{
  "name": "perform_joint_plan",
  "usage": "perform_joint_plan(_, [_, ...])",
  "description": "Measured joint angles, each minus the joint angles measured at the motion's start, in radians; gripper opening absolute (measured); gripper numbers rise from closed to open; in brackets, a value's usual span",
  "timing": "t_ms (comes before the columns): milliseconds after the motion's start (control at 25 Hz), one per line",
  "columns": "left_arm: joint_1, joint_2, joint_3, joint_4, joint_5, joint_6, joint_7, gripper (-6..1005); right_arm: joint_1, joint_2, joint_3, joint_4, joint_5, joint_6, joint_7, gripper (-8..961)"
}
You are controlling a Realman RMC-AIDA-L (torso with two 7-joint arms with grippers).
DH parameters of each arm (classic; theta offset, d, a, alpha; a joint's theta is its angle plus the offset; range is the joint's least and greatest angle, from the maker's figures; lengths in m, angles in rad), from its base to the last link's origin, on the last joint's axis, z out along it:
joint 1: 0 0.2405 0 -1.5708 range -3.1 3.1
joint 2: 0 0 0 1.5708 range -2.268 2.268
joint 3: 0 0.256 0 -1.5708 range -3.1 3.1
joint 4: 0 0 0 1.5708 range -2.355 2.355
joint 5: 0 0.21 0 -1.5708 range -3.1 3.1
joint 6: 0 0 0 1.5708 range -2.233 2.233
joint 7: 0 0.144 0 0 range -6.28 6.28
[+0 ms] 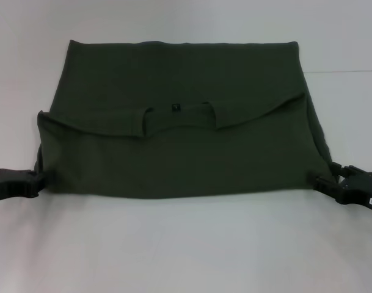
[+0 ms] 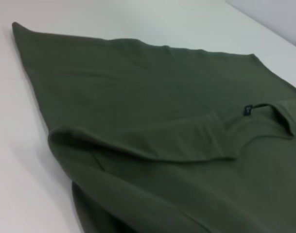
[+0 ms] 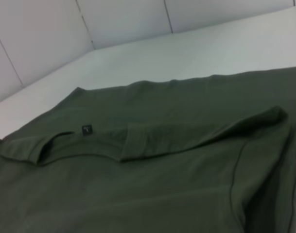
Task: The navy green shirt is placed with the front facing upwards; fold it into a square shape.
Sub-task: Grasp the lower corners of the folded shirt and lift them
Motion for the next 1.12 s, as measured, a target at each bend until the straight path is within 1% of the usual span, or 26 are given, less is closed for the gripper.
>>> perform_joint_plan(160, [0.002,0.000,0.000,0.000,-0.011,0.006,0.009,34,0.007,0.000,-0.041,0.004,0.000,0.020,0.011,730])
perform_joint_plan(280, [0.001,0.000,0.000,0.000,-0.011,0.006,0.010,33,0.007,0.000,-0.065,0.005,0.000,0.010,0.006,723])
perform_joint_plan(480, [0.000,0.000,0.000,0.000,-0.011,0.007,0.010,33,0.005,0.000,-0.083,0.001,0.000,0.009,0.007,484])
perform_joint_plan(760, [0.002,0.001,0.001,0.000,-0.011,0.012,0.016,34,-0.003,-0.001,-0.077,-0.005,0.006,0.007,0.009,205])
perform_joint_plan(920, [0.011,0.000,-0.001,0.003,-0.011,0.040,0.070,34,-0.019,-0.002,-0.080,-0.006,0.006,-0.002,-0.001,51])
perform_joint_plan(1000, [0.021,-0.002,-0.002,0.010,-0.011,0.064,0.113,34,-0.034,-0.002,-0.078,-0.006,0.007,-0.019,-0.017,51])
perform_joint_plan(1120, [0.042,-0.011,-0.003,0.034,-0.011,0.097,0.158,34,-0.058,-0.002,-0.075,-0.007,0.008,-0.054,-0.041,51])
